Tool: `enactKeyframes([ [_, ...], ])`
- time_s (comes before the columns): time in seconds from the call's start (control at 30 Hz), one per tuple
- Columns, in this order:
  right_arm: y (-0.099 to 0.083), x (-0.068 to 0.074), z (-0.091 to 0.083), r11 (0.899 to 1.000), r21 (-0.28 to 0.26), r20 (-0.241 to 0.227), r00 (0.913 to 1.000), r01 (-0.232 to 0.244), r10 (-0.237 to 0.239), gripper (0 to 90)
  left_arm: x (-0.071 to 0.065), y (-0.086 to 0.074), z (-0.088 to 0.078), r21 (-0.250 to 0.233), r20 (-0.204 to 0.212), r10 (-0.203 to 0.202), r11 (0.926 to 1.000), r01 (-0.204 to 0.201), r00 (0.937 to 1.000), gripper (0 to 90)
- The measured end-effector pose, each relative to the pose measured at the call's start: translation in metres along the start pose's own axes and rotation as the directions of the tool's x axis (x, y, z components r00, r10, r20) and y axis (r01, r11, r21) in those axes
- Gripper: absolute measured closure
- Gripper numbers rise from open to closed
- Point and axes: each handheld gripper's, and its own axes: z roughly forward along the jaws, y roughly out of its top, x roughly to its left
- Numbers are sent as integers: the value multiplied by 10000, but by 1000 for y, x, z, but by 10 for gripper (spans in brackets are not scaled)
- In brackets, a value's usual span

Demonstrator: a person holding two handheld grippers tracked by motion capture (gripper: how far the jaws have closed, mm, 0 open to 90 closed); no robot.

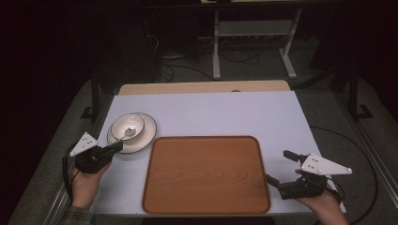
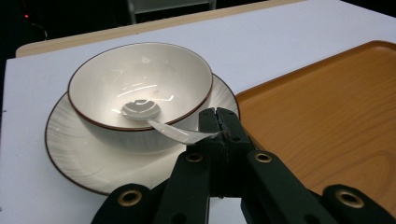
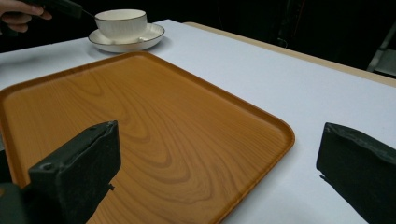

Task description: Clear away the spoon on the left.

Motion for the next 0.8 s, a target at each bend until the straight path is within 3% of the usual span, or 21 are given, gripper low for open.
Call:
enactKeyframes([
  [0.5, -1, 0, 1, 9999, 93, 61, 10000, 74, -75, 0, 14, -2, 0, -103, -598, -323, 9994, 318, 9977, 896],
  [0.8, -1, 0, 3, 9998, 187, 91, 9999, 58, -59, 0, 23, -2, 1, -300, -735, -684, 9973, 664, 9949, 896],
])
